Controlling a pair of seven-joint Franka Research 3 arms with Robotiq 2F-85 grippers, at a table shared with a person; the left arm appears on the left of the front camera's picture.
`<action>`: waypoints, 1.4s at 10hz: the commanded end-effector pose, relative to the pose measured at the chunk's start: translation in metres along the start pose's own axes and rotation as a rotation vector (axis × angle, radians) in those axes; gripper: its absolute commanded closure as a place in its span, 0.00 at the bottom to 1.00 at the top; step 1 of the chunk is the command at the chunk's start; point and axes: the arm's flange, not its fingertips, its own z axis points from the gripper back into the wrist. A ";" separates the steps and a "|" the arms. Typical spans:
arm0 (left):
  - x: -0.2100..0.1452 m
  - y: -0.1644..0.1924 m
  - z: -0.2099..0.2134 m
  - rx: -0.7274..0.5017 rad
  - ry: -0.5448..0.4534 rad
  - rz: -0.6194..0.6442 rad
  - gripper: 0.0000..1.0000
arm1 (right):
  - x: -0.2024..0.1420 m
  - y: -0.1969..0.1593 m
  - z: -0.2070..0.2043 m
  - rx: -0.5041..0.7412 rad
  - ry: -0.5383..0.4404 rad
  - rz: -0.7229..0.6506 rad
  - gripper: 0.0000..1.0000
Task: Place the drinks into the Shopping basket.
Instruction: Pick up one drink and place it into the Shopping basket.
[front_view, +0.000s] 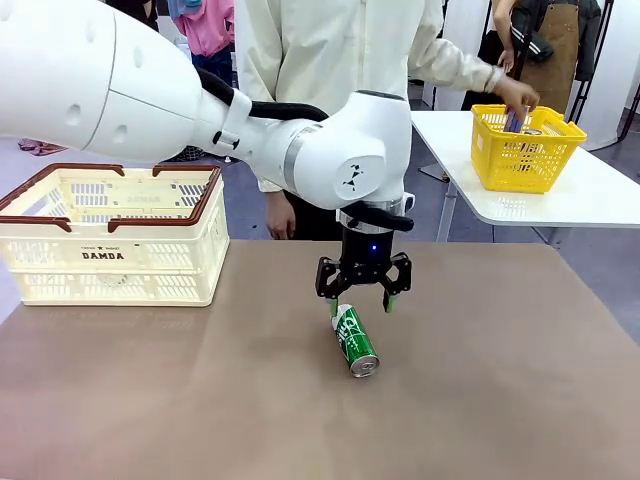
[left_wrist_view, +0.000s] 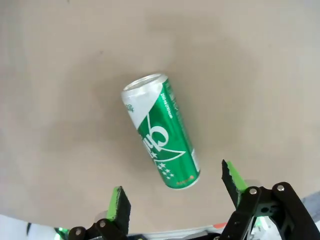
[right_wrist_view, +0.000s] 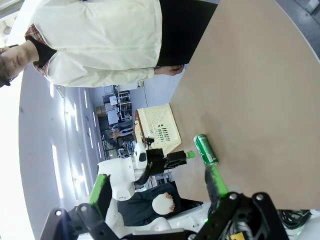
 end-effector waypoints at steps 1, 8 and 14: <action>-0.005 0.013 0.000 -0.030 -0.045 -0.049 0.00 | 0.001 0.001 0.002 0.006 0.007 0.027 0.00; -0.012 0.032 0.000 0.006 -0.089 0.386 0.00 | 0.001 0.001 0.002 0.006 0.007 0.027 0.00; -0.115 0.302 0.173 -0.164 -0.126 -0.110 0.00 | 0.001 0.001 0.002 0.006 0.007 0.027 0.00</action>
